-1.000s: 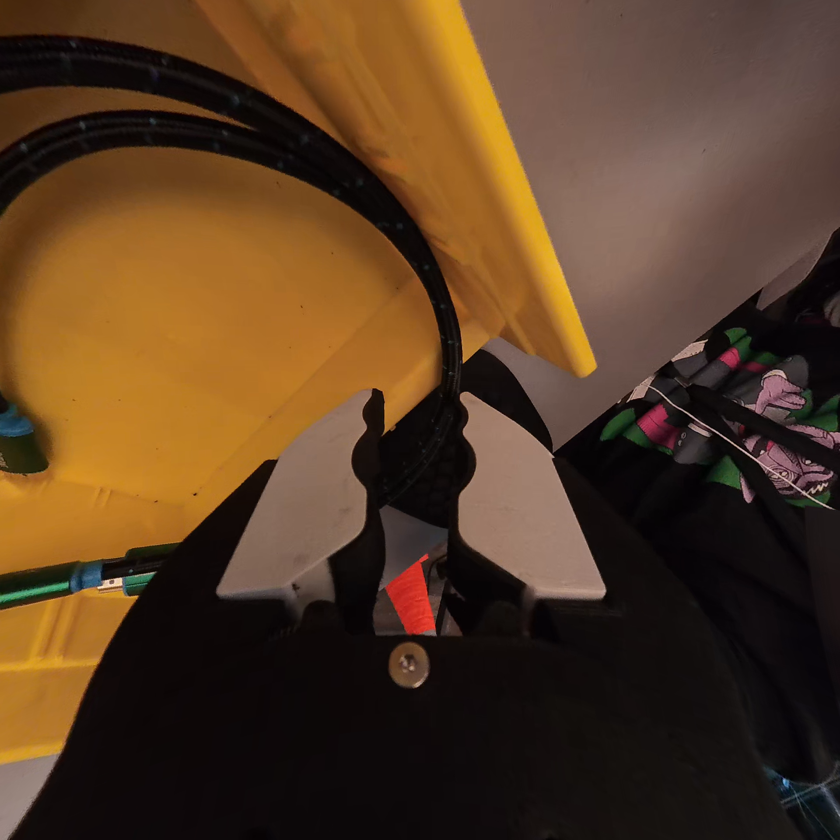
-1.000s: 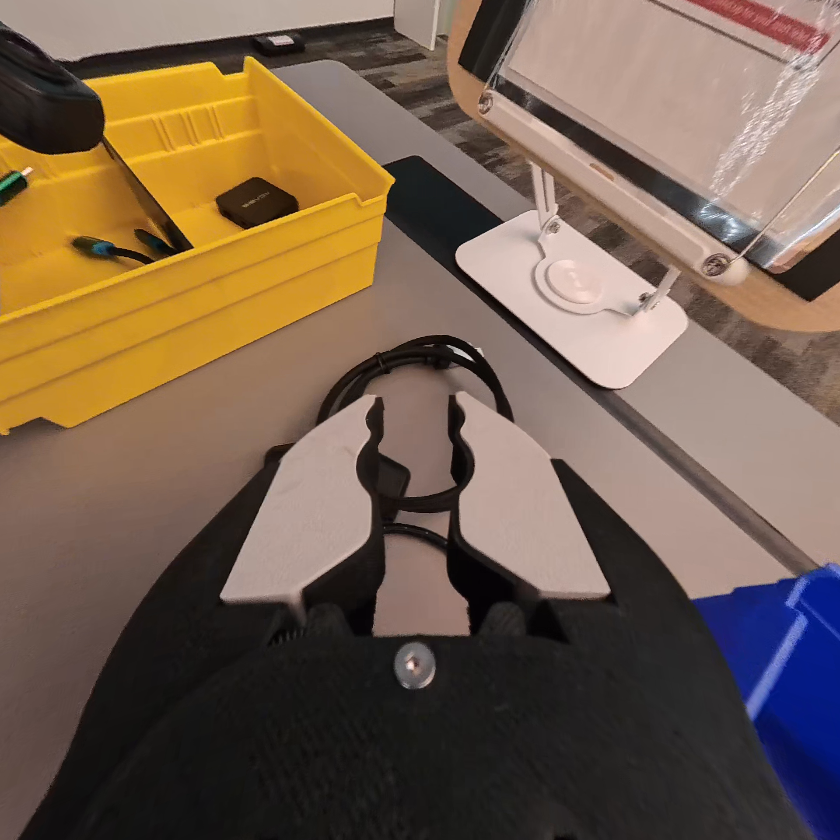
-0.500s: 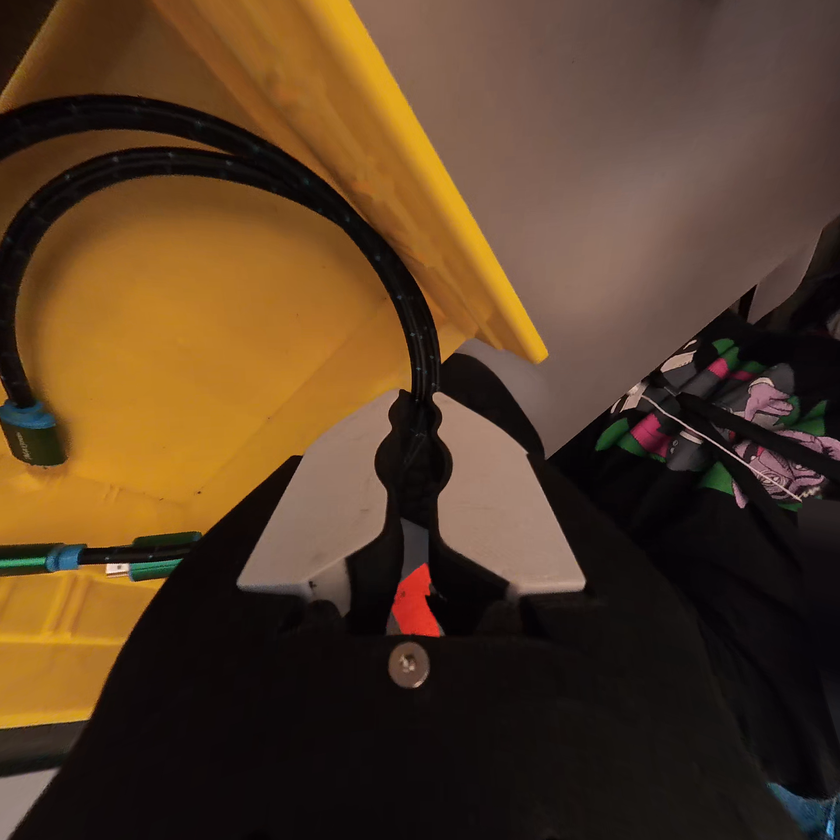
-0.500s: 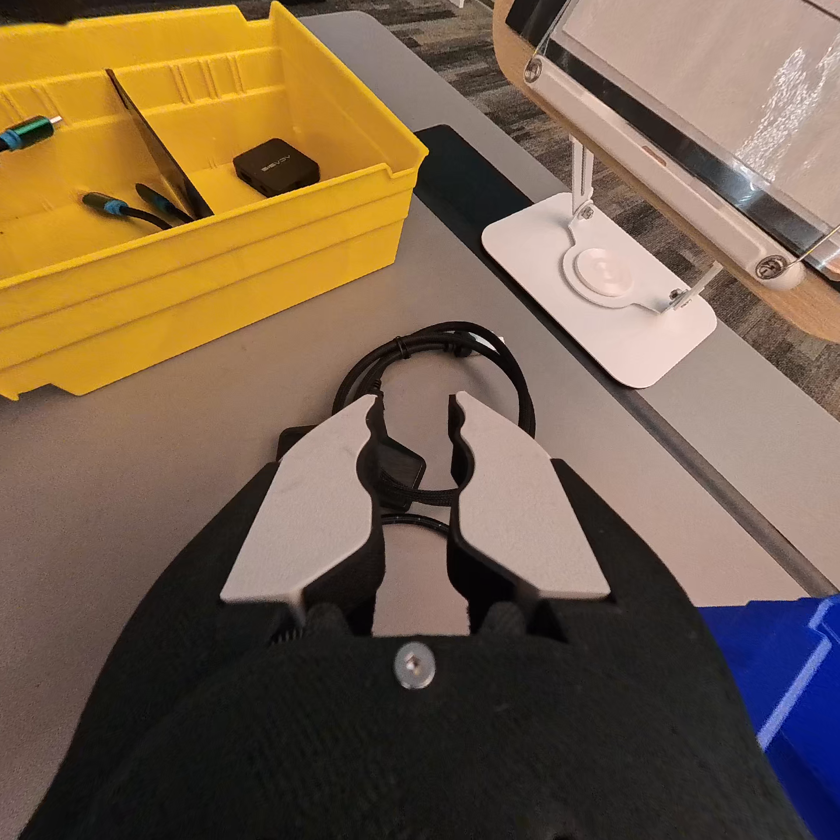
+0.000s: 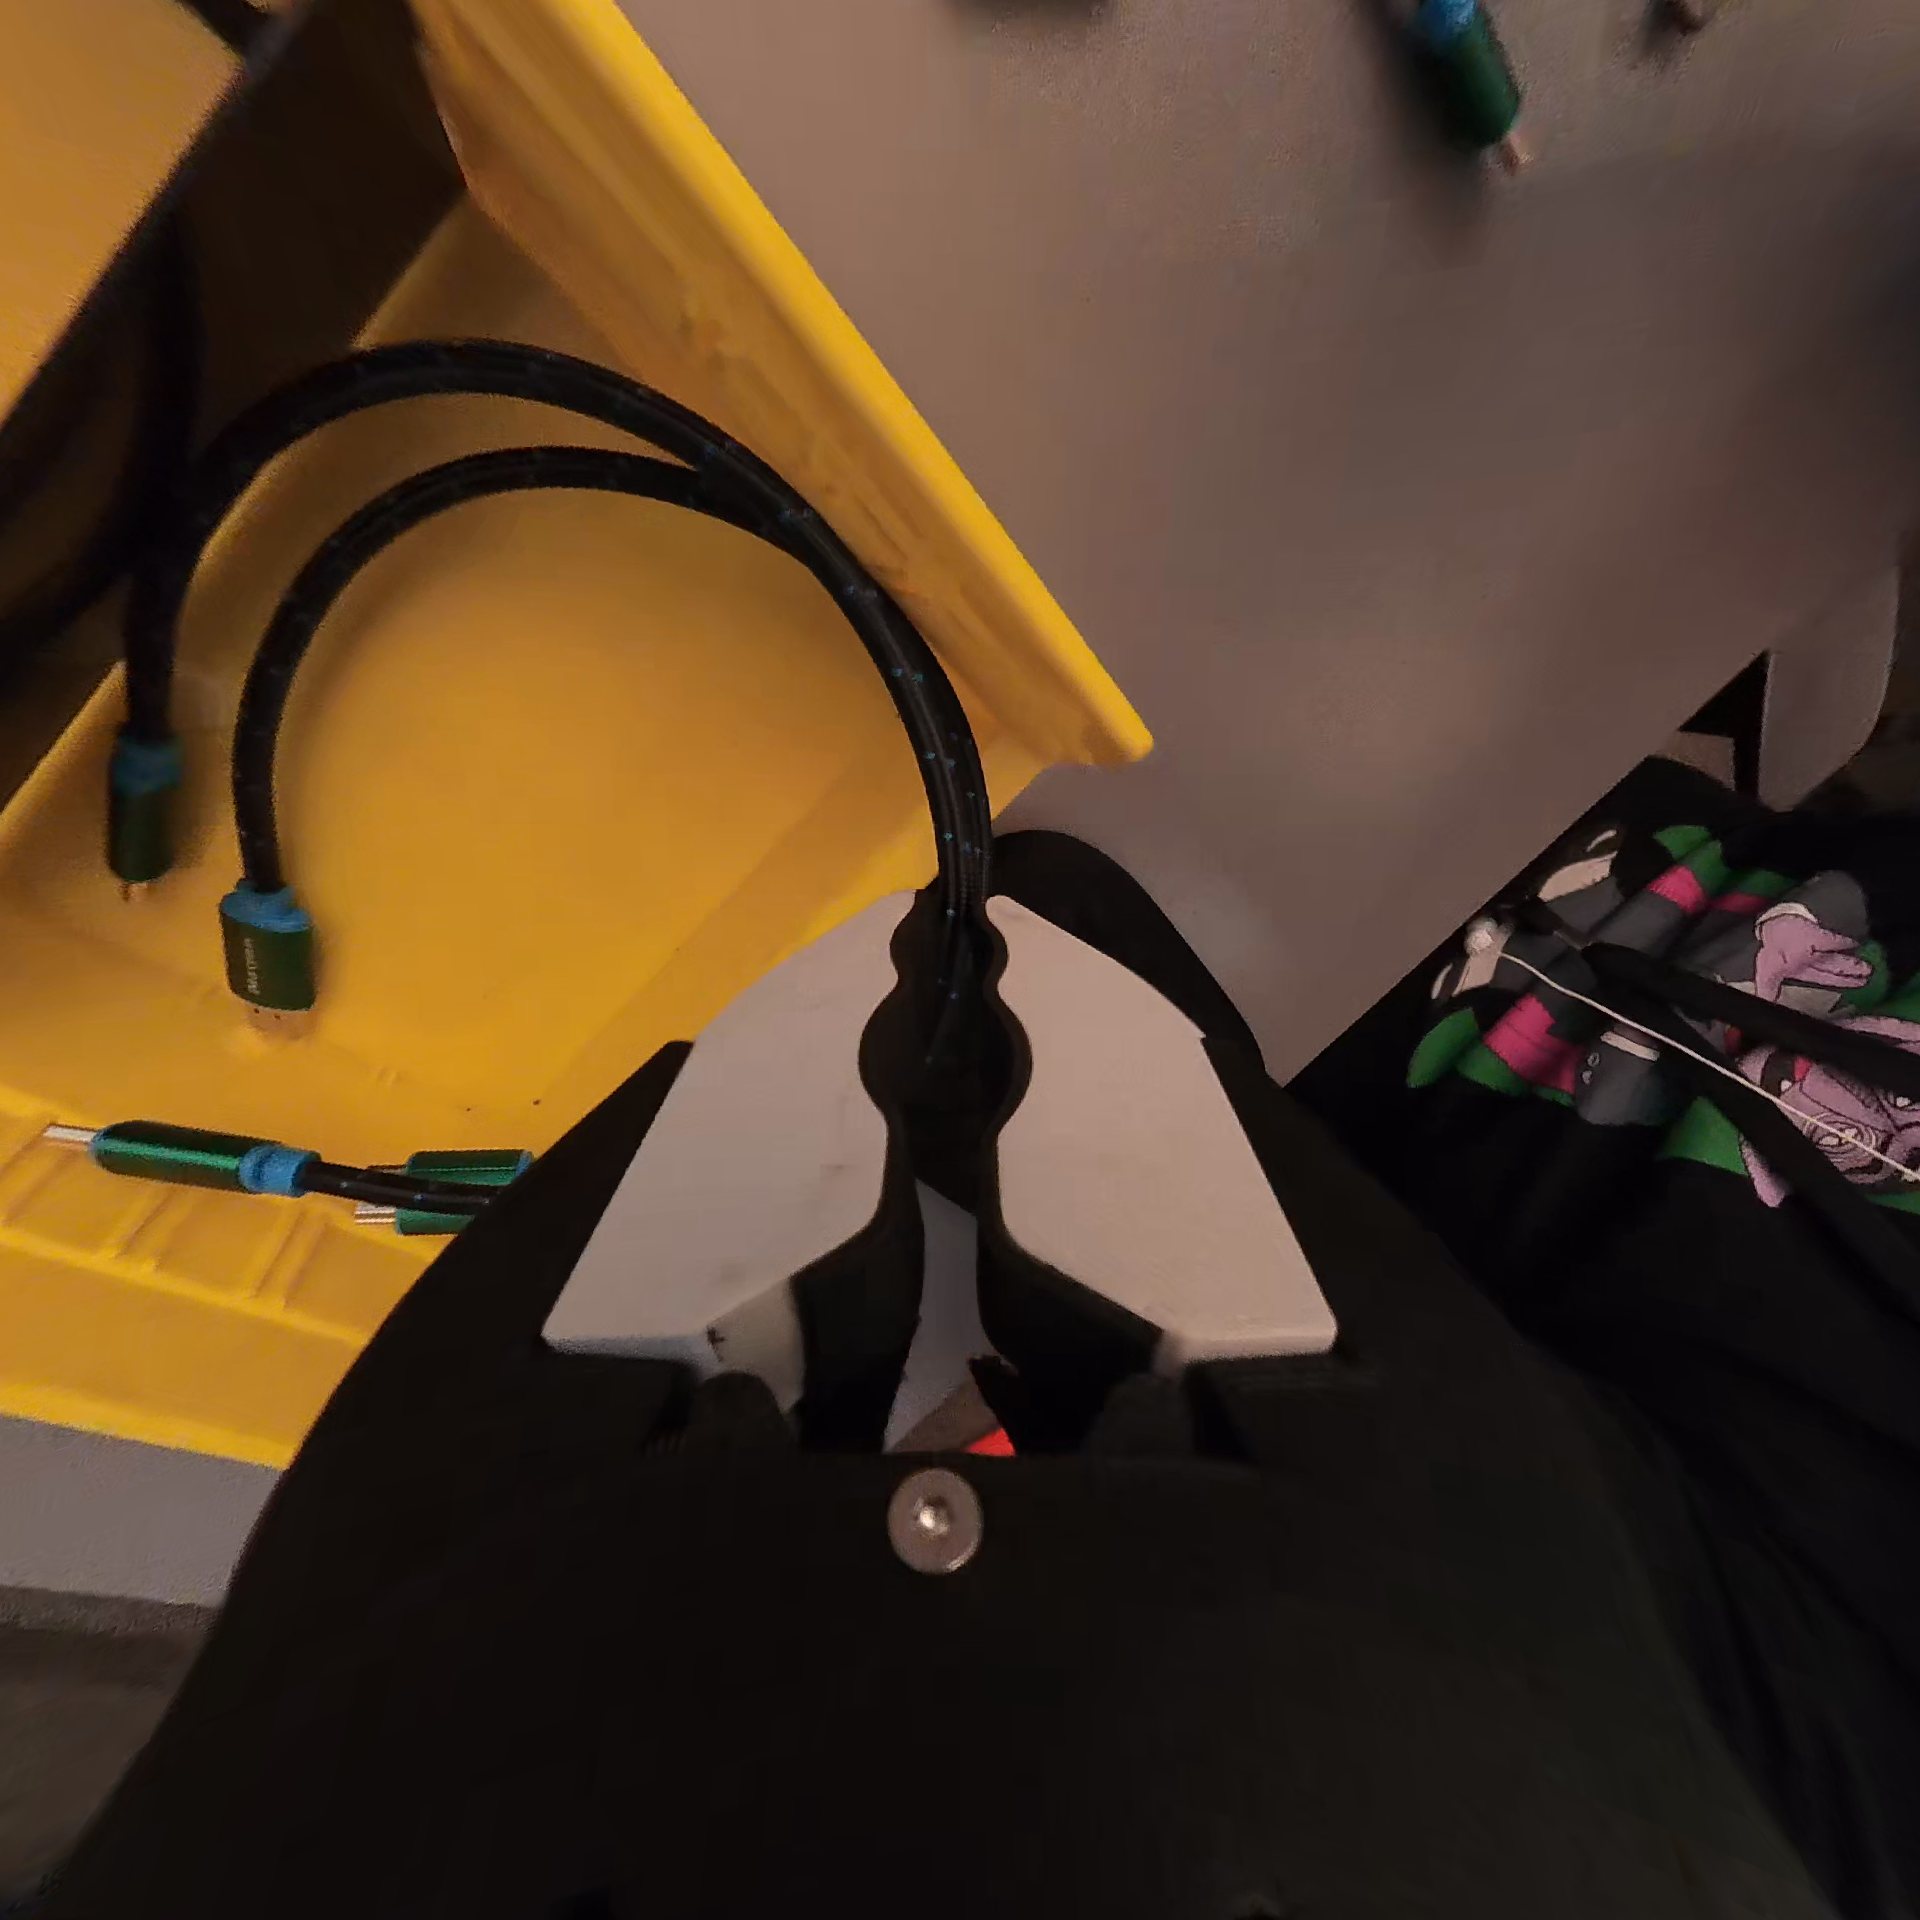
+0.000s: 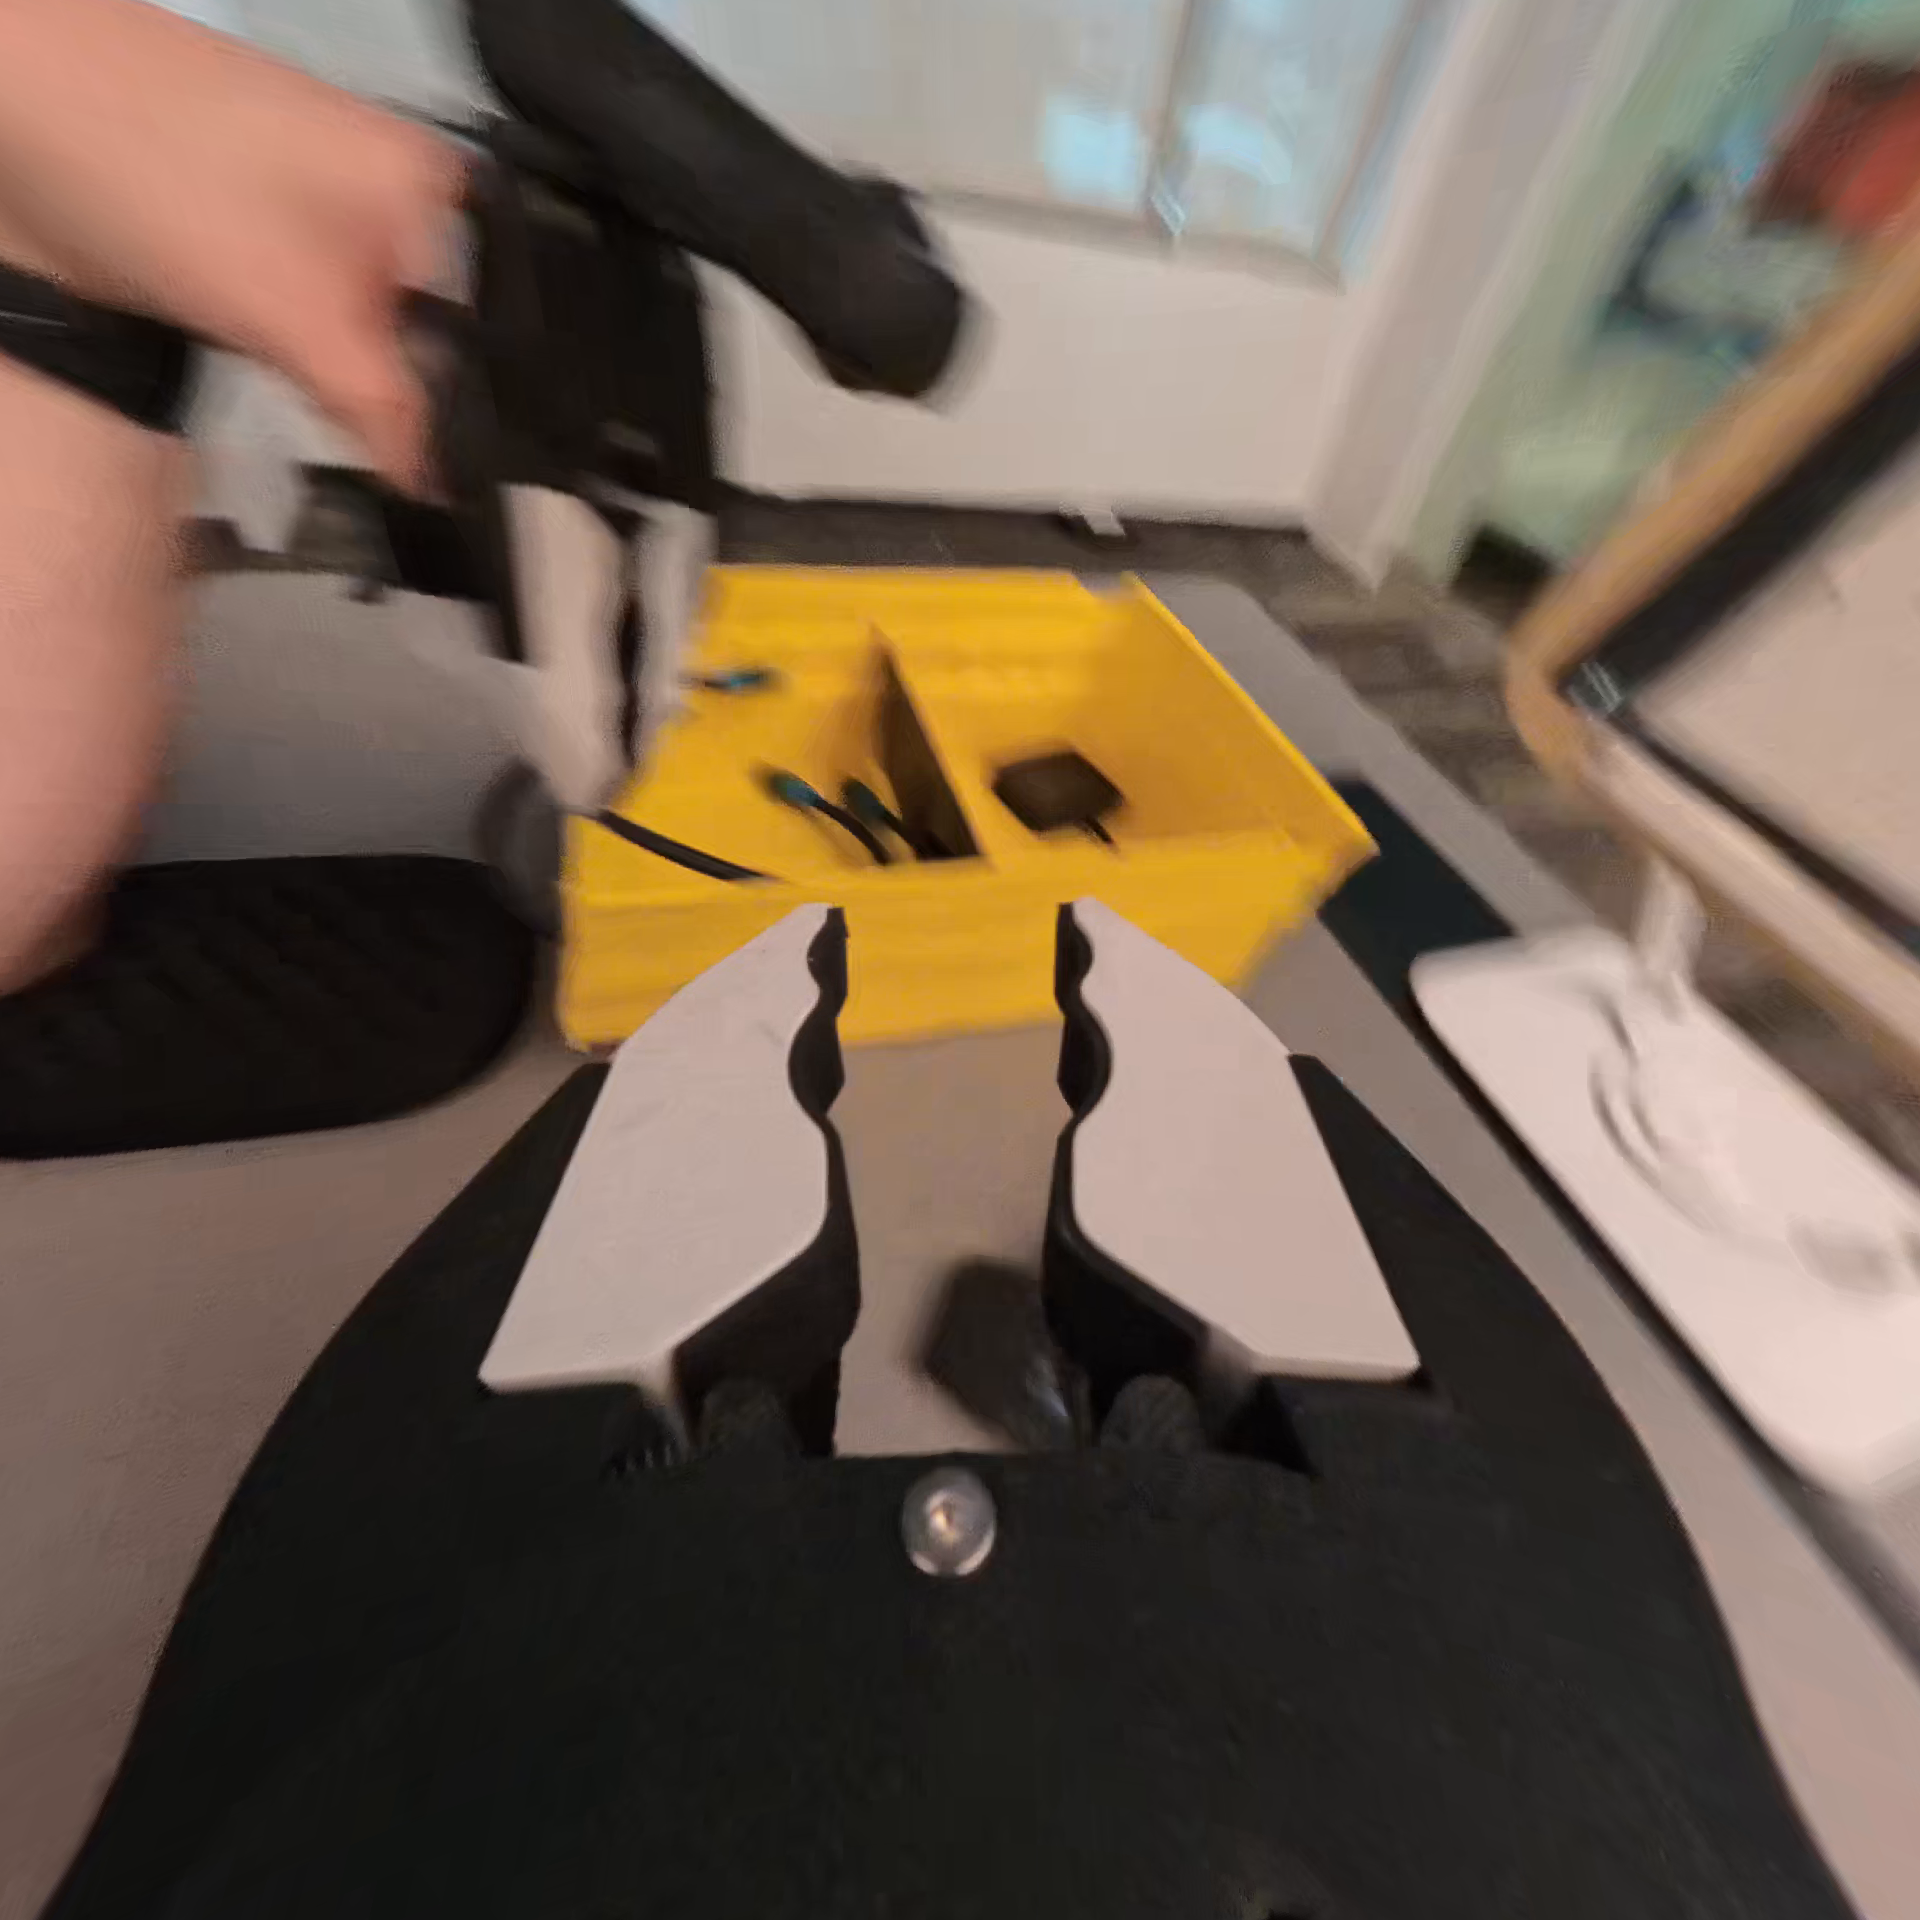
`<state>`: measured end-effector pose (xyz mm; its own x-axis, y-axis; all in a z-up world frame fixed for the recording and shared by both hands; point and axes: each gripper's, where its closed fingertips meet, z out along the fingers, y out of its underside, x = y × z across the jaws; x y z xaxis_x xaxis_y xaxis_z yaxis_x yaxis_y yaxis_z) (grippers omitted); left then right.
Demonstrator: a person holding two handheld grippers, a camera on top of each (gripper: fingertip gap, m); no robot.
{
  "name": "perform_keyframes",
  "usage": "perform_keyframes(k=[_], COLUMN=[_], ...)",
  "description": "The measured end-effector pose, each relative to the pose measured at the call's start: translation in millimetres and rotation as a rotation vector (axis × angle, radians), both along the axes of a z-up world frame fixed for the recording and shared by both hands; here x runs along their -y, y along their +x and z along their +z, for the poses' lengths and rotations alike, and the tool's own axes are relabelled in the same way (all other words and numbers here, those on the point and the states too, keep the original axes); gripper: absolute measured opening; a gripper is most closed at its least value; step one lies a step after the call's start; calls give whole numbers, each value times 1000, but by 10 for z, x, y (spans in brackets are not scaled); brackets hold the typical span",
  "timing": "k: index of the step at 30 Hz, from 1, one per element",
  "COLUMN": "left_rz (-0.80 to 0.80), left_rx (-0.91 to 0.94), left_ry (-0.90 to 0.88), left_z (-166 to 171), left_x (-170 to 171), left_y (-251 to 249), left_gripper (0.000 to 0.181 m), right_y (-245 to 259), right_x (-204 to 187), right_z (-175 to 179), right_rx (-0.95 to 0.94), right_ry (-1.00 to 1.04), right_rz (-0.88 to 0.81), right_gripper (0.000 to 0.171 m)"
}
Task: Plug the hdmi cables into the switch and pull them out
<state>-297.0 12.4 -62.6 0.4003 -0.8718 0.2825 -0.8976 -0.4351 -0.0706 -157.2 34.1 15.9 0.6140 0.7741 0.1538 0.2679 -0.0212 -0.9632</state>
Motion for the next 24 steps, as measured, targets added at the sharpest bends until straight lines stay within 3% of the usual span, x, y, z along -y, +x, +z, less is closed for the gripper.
perform_keyframes(k=[2,8,15,16,18,22,24], left_rz=[3,10,17,24,41,30,22], left_rx=[48,180,282,294,326,657,793], left_ry=[12,26,9,11,51,167,301], left_z=[78,271,393,413,501,1182,1535], left_x=[-10,-30,-46,-58,-96,-31,-11], left_y=[-19,-88,-175,-180,-185,-6,9], left_gripper=[5,4,4,0,0,2,15], right_y=[-403,-1025,-1435,-1453,-1442,-1263,-1079], right_x=[290,394,10,-36,-92,-20,43], right_z=[86,-35,-337,-408,-361,46,302], right_rx=[51,355,612,665,688,623,595], right_ry=[162,500,495,476,480,568,599], right_rz=[145,103,110,127,109,54,12], right_gripper=[45,34,33,12,8,8,8])
